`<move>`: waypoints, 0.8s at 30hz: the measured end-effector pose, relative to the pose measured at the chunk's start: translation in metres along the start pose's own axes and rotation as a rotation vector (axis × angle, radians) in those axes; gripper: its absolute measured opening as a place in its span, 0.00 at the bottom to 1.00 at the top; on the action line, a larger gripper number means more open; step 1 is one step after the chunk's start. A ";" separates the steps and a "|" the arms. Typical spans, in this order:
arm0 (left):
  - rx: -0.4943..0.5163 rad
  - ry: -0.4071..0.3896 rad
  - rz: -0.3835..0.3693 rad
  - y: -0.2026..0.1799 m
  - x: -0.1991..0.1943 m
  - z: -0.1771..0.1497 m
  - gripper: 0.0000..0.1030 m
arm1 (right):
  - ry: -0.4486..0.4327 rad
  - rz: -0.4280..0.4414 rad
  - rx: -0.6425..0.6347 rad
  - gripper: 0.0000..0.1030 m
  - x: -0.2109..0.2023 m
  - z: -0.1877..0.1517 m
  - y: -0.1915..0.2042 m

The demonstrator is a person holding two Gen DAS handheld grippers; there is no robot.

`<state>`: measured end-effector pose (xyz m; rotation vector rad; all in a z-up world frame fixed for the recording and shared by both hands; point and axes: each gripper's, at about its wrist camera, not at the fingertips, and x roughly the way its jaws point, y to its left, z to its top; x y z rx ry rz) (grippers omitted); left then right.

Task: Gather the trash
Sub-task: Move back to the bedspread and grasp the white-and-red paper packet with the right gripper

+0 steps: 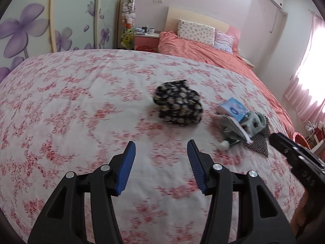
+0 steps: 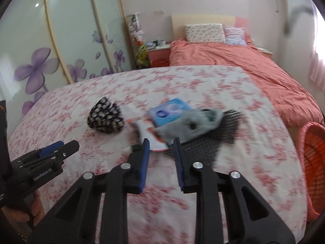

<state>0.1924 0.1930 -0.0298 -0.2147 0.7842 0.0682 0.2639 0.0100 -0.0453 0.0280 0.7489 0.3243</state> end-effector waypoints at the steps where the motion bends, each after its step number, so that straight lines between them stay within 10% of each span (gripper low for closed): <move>1: -0.006 0.001 0.000 0.003 0.000 0.000 0.52 | 0.007 0.001 -0.012 0.21 0.005 0.001 0.006; 24: -0.012 0.025 -0.013 0.011 0.009 0.003 0.52 | 0.111 -0.099 -0.056 0.15 0.058 -0.002 0.023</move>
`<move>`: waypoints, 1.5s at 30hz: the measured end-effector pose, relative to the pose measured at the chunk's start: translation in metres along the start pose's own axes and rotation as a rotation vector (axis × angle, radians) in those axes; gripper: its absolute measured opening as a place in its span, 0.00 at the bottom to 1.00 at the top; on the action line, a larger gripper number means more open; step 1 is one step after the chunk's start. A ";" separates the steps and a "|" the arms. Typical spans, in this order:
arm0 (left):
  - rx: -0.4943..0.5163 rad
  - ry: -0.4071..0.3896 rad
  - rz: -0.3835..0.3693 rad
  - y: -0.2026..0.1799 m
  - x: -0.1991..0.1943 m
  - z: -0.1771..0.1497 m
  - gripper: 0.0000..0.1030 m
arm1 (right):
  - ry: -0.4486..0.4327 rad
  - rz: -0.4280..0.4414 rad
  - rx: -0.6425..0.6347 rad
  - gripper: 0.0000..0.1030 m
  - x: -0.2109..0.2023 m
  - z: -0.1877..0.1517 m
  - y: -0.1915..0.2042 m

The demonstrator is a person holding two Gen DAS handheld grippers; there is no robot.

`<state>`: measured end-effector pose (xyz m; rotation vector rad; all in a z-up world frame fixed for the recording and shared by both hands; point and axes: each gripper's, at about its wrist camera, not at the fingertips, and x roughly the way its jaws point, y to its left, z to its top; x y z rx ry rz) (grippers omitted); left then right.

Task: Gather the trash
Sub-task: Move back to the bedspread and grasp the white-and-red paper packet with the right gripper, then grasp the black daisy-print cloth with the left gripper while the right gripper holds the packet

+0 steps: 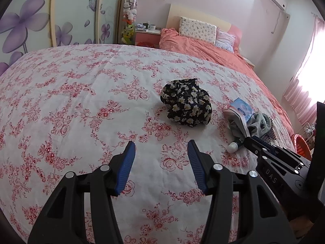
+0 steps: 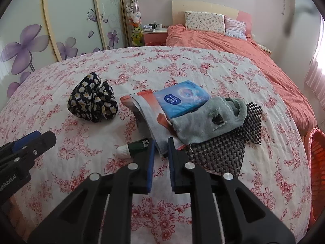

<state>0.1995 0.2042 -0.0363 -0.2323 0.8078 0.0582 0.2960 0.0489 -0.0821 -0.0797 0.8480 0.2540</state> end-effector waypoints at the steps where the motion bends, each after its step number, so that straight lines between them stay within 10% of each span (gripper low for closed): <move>1: 0.002 0.000 0.002 0.000 0.000 0.000 0.52 | -0.001 -0.003 0.001 0.16 0.000 0.000 0.000; 33: -0.014 0.023 -0.003 -0.036 0.049 0.043 0.58 | -0.153 -0.015 0.141 0.02 -0.081 -0.020 -0.072; 39: 0.004 0.041 -0.007 -0.040 0.061 0.042 0.15 | -0.142 -0.046 0.180 0.02 -0.082 -0.031 -0.095; 45: 0.049 -0.001 -0.005 -0.052 0.049 0.037 0.10 | -0.145 -0.067 0.208 0.02 -0.087 -0.041 -0.112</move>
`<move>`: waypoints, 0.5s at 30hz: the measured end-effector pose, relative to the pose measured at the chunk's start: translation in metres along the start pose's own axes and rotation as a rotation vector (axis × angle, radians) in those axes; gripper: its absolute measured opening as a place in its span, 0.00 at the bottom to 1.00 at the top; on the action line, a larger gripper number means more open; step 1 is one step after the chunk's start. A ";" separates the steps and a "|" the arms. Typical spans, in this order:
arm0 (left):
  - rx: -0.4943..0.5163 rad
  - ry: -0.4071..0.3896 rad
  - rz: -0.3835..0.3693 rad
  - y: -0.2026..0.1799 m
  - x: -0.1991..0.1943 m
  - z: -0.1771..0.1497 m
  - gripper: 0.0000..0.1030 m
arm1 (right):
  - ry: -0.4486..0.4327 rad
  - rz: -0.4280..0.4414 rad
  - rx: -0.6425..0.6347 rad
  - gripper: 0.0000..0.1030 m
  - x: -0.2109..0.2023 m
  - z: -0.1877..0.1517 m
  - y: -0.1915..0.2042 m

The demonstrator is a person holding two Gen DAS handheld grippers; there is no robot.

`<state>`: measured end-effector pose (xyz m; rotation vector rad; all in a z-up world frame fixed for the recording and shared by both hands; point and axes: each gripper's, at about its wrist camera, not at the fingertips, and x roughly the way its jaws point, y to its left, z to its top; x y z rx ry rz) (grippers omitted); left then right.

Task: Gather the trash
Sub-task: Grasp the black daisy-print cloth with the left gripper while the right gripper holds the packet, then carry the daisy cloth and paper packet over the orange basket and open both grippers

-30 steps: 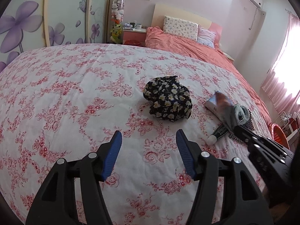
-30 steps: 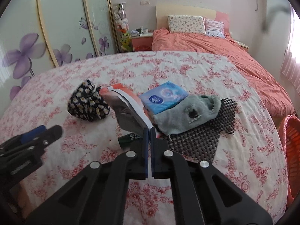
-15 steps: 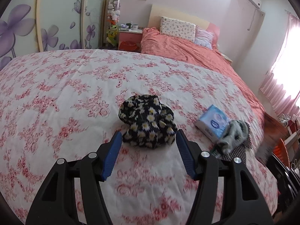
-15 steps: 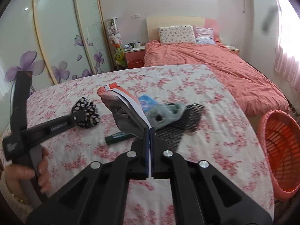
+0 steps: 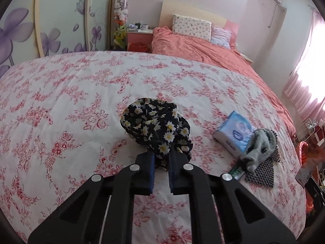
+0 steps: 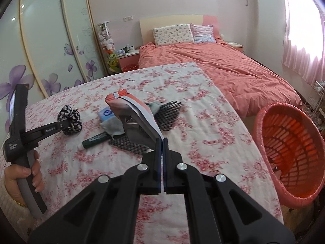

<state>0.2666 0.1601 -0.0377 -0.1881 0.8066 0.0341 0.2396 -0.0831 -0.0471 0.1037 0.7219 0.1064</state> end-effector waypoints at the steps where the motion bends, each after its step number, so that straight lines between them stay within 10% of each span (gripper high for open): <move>1: 0.010 -0.010 0.001 -0.004 -0.005 -0.001 0.10 | -0.003 -0.004 0.005 0.02 -0.001 -0.001 -0.004; 15: 0.136 -0.109 -0.086 -0.076 -0.063 -0.010 0.10 | -0.048 -0.065 0.067 0.02 -0.029 -0.006 -0.045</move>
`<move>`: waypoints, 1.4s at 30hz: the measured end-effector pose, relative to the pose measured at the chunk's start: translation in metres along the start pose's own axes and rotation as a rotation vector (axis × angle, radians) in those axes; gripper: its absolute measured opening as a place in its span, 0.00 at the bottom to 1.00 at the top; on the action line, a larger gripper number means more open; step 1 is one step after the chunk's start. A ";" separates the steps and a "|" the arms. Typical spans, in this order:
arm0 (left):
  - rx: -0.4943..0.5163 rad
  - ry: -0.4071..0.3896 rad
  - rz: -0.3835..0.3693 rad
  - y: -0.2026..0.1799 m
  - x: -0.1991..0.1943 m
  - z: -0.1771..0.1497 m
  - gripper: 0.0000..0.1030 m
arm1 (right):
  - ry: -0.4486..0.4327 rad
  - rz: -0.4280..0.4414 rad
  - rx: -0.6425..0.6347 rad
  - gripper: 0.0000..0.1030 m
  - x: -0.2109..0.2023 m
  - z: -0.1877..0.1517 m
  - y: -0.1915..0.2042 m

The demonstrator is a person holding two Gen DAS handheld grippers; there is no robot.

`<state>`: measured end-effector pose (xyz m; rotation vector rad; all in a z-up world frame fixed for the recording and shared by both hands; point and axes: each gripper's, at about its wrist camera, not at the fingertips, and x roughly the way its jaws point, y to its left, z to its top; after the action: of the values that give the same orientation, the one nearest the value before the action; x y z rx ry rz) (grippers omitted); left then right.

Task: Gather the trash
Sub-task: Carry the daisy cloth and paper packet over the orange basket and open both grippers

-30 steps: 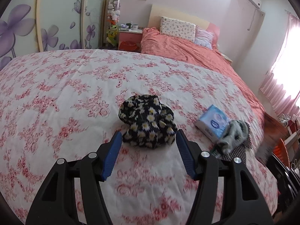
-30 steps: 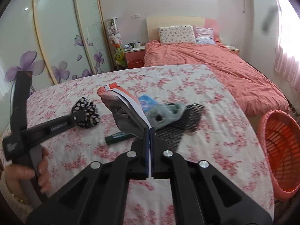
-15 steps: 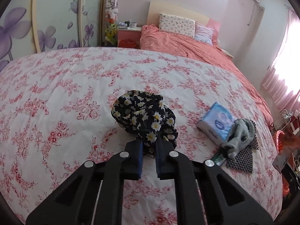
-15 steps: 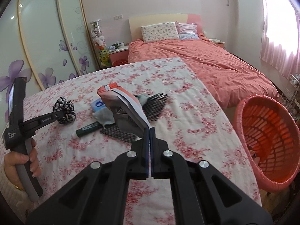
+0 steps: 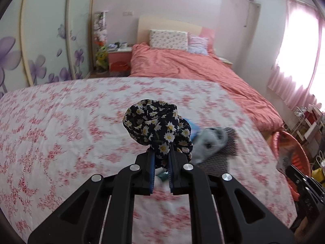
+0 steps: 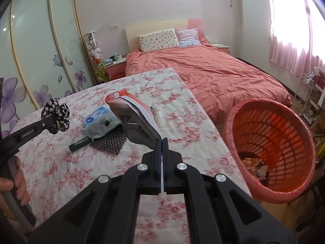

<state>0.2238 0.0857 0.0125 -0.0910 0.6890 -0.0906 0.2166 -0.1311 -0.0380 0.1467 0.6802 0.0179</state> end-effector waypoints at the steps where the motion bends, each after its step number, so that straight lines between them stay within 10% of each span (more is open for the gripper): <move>1: 0.007 -0.005 -0.008 -0.004 -0.002 0.000 0.10 | -0.003 -0.004 0.004 0.02 -0.002 0.000 -0.003; 42: 0.182 0.041 -0.313 -0.172 -0.011 -0.037 0.10 | -0.062 -0.192 0.157 0.02 -0.041 -0.012 -0.119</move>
<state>0.1825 -0.0853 0.0111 -0.0214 0.7003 -0.4559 0.1736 -0.2502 -0.0383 0.2314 0.6314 -0.2237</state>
